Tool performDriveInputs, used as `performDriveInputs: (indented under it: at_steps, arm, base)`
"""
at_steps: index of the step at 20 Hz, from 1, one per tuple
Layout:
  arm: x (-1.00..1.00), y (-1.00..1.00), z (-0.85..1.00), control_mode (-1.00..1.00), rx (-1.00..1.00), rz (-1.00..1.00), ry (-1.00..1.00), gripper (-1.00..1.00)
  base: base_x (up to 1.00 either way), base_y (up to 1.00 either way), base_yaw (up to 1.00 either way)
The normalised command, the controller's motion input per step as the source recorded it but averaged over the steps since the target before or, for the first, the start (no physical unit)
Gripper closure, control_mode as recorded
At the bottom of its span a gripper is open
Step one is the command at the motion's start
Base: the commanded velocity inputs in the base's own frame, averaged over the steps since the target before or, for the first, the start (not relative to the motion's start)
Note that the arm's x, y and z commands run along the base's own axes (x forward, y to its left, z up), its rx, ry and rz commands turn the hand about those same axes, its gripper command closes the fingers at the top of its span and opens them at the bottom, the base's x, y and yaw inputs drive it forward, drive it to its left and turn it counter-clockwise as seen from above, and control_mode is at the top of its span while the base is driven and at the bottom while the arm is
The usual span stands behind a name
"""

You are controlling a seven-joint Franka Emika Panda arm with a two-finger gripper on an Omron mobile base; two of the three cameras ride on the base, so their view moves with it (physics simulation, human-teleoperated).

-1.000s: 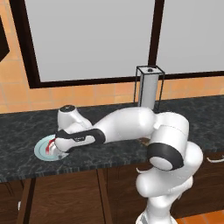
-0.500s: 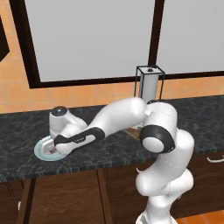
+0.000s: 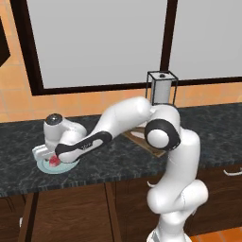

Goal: Pick up the knife from the drawer and place it on the cutting board. Then place the meat from the plate to the cutting board.

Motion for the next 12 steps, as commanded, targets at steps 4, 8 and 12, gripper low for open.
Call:
performDriveInputs:
  at_steps: [4, 8, 12]
  arm:
    - [0.27, 0.01, -0.16, -1.0, 0.0, -0.09, 0.12, -1.0]
    - [0.37, 0.0, -0.34, -1.0, 0.0, -0.1, 0.11, -1.0]
    - [0.25, 0.0, -0.22, -1.0, 0.0, -0.08, 0.09, -1.0]
  base:
    - [0.0, 0.0, 0.0]
    - [0.0, 0.0, 0.0]
    - [0.0, 0.0, 0.0]
